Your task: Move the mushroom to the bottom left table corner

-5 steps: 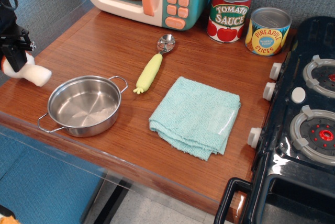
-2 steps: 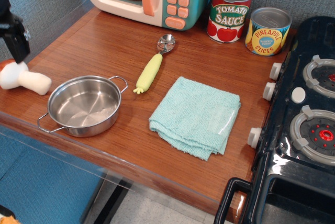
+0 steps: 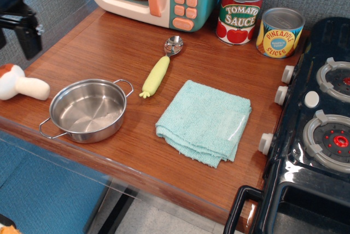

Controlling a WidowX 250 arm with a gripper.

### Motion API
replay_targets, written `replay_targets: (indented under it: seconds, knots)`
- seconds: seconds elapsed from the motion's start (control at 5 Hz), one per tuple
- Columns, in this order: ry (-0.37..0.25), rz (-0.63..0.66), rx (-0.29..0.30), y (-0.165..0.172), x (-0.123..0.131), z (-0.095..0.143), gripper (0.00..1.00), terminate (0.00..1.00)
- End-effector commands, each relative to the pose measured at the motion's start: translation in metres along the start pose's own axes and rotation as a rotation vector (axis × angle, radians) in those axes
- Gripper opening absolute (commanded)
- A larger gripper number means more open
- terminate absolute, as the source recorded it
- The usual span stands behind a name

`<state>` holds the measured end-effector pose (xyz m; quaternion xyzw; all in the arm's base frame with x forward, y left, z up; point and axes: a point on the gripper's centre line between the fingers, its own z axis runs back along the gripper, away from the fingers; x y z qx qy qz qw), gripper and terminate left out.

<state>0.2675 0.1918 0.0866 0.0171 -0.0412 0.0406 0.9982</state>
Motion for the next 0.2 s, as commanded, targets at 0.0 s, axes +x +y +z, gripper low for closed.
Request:
replay_targets:
  seconds: [0.0]
  knots:
    - [-0.052,-0.001,0.036,0.0019,-0.008,0.0221,1.0,1.0]
